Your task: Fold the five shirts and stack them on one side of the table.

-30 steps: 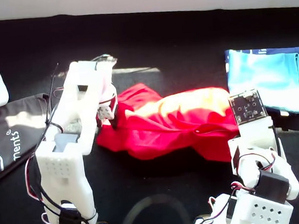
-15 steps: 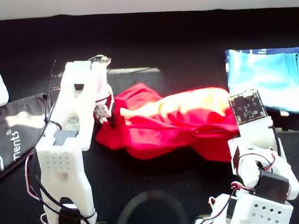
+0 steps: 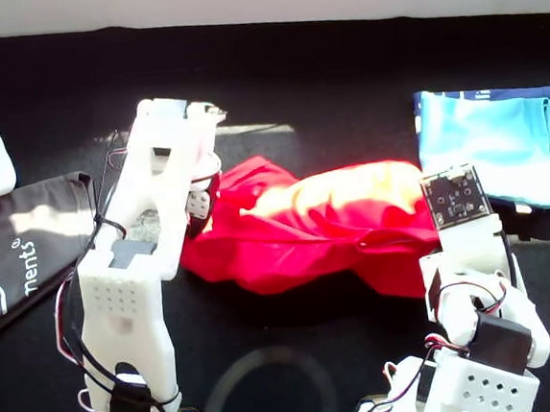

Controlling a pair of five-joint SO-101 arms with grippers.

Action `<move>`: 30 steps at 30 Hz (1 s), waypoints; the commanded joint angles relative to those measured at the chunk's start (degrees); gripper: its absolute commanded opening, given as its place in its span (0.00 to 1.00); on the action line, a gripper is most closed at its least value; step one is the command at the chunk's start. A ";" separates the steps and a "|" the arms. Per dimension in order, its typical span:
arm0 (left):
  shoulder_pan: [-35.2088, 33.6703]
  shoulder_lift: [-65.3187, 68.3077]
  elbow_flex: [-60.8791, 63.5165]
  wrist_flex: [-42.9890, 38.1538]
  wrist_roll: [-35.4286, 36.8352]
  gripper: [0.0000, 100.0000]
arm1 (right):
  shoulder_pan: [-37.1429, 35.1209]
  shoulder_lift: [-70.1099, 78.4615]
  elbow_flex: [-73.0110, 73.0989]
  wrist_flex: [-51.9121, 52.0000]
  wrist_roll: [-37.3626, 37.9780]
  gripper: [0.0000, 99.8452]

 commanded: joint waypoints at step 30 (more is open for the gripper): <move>-11.12 -61.14 -10.24 2.55 0.26 0.01 | -9.27 39.60 -71.60 1.36 -7.30 0.01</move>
